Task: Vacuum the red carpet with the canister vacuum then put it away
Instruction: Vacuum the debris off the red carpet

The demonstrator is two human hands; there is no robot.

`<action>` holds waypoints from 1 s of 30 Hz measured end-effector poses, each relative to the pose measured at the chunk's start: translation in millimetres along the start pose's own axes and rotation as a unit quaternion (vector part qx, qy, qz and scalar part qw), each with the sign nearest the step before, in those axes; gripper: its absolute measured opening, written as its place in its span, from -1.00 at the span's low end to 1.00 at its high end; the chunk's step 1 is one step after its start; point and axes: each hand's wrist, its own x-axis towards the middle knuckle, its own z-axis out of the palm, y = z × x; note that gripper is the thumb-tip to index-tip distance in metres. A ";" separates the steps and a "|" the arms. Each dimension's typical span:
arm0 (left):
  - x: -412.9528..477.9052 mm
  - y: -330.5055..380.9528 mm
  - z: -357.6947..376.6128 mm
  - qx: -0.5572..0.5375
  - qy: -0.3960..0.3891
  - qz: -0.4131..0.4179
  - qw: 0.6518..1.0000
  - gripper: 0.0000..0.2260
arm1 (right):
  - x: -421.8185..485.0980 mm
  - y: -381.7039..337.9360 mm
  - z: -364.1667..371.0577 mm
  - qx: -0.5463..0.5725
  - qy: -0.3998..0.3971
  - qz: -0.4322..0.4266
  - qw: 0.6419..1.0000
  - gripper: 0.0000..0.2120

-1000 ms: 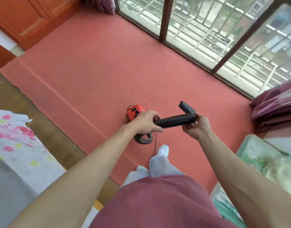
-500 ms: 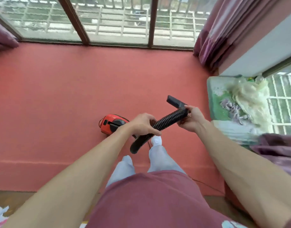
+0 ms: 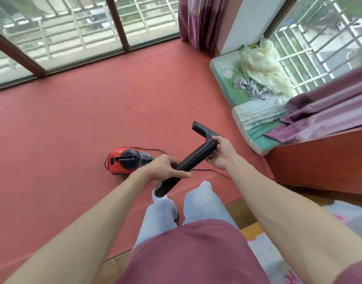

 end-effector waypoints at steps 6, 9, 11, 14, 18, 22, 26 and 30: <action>22.8 10.1 36.8 -0.019 0.018 -0.036 0.999 -0.51 | 42.7 6.2 -27.0 -0.005 0.029 0.038 0.999 -0.66; 40.0 -2.4 60.2 -0.011 0.031 -0.050 0.998 -0.54 | 79.9 19.3 -36.7 -0.017 0.026 0.070 0.997 -0.64; 54.9 -12.7 71.6 0.008 0.051 -0.050 0.997 -0.50 | 106.6 25.1 -40.4 -0.014 0.022 0.070 0.997 -0.67; 81.1 -24.1 78.9 0.010 0.084 -0.052 0.995 -0.50 | 137.6 35.2 -37.3 0.017 0.030 0.070 0.997 -0.72; 108.9 -36.1 82.7 0.035 0.092 -0.074 0.992 -0.55 | 170.9 57.6 -28.3 0.080 0.058 0.062 0.993 -0.79; 132.5 -67.9 82.5 0.037 0.061 -0.094 0.993 -0.51 | 199.3 89.6 -28.4 0.071 0.066 0.076 0.992 -0.79; 145.1 -104.7 84.9 0.015 0.049 -0.102 0.993 -0.45 | 222.9 115.0 -26.5 0.059 0.056 0.081 0.993 -0.80; 159.0 -120.7 98.5 -0.018 0.052 -0.092 0.994 -0.48 | 247.7 123.2 -21.9 0.052 0.066 0.057 0.995 -0.89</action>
